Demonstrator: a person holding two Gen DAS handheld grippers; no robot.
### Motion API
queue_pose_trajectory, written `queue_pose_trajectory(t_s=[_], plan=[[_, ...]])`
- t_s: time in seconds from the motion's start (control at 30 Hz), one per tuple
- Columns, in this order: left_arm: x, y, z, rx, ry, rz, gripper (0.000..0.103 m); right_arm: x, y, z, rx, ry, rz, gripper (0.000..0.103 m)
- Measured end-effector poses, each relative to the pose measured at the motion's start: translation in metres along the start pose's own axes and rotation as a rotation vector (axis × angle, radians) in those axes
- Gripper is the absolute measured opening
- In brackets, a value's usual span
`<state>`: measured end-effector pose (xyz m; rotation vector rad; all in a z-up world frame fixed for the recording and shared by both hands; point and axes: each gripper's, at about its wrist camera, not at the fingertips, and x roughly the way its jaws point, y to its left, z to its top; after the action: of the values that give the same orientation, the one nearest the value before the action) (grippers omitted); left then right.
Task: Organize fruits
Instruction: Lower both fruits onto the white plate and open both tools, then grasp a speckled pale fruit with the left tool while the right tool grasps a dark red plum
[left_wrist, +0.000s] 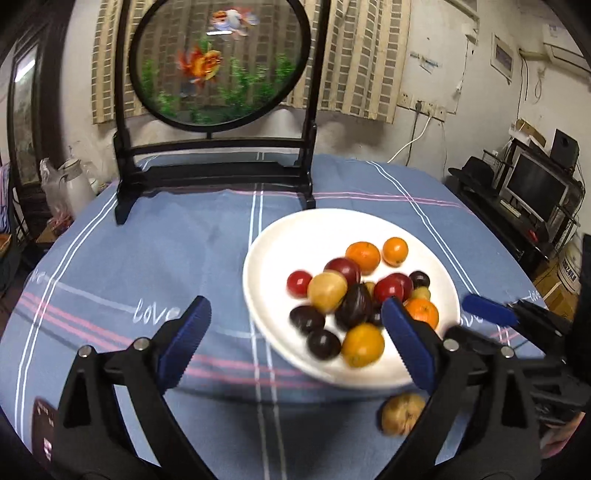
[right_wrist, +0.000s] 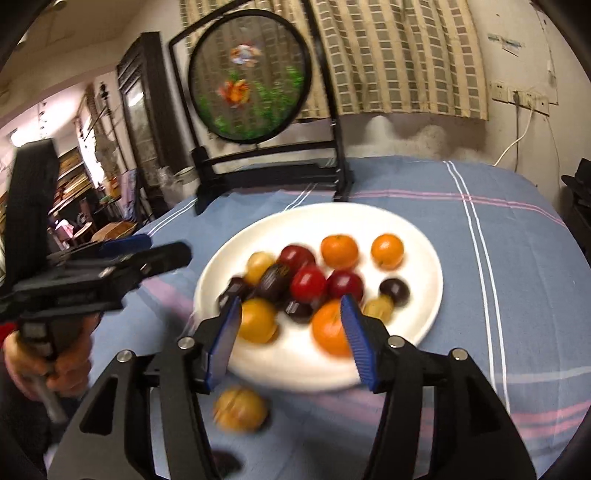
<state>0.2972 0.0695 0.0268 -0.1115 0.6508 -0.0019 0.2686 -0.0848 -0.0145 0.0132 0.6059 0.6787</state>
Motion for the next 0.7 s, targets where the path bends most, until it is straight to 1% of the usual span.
queue_pose_trajectory(t_s=[0.07,0.1,0.17,0.27,0.37,0.57,0.7], plan=[[-0.003,0.006,-0.013,-0.019,0.013,0.011,0.096,-0.006,0.013,-0.015,-0.047,0.033,0.0,0.056],[-0.003,0.008,-0.017,-0.026,0.02,0.014,0.096,-0.007,0.022,-0.026,-0.078,0.063,-0.014,0.056],[-0.003,0.013,-0.027,-0.044,0.043,0.023,0.096,-0.004,0.036,-0.041,-0.131,0.134,-0.007,0.056],[-0.001,0.018,-0.036,-0.05,0.063,0.035,0.096,0.001,0.052,-0.054,-0.203,0.191,-0.014,0.056],[0.001,0.022,-0.043,-0.068,0.09,0.035,0.096,0.002,0.059,-0.06,-0.219,0.221,-0.002,0.056],[0.0,0.019,-0.046,-0.047,0.085,0.058,0.096,0.007,0.061,-0.065,-0.234,0.257,0.002,0.054],[0.001,0.017,-0.046,-0.041,0.089,0.055,0.096,0.014,0.064,-0.07,-0.256,0.283,0.003,0.045]])
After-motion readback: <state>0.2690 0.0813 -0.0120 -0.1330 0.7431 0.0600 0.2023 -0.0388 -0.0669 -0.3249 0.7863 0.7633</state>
